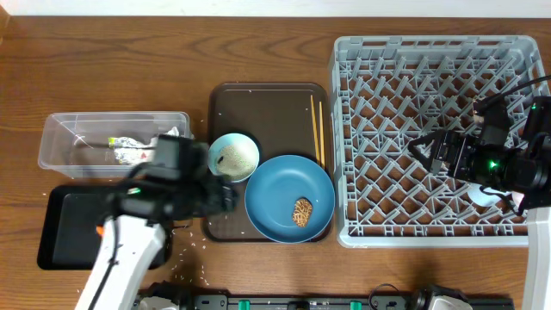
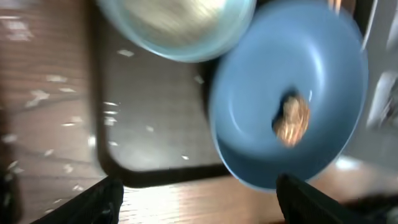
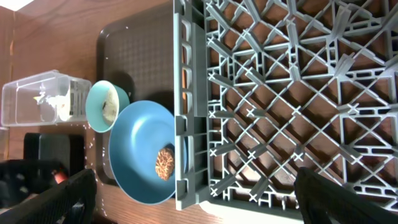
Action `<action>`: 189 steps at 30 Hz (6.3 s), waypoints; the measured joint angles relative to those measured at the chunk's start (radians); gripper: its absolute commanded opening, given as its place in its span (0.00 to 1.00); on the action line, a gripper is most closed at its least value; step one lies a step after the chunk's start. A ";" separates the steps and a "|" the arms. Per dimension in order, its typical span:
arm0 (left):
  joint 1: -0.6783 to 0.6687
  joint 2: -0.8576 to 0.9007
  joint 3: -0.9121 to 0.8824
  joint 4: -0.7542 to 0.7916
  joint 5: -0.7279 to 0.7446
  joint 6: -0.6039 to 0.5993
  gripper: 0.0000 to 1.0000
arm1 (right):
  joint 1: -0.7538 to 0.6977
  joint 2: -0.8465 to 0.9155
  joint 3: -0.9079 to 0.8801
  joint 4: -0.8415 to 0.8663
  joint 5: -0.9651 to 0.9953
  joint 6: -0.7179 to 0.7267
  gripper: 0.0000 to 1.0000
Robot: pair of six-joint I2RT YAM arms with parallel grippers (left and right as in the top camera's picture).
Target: Sort waste into correct bins and load items into the dishwasher rack
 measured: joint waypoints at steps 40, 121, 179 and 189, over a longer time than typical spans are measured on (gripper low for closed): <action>-0.252 0.523 0.010 0.289 -0.147 -0.135 0.06 | 0.000 0.000 0.000 -0.005 0.000 0.000 0.95; 0.350 0.203 0.261 -0.674 -1.414 -0.208 0.06 | 0.000 0.000 0.000 0.026 0.001 -0.053 0.97; -0.251 -0.084 0.511 -0.066 -0.247 -0.051 0.25 | 0.694 0.044 0.000 0.477 0.210 0.145 0.01; -0.246 -0.083 0.511 -0.049 -0.256 -0.047 0.90 | 0.694 0.001 0.000 0.412 0.449 0.123 0.01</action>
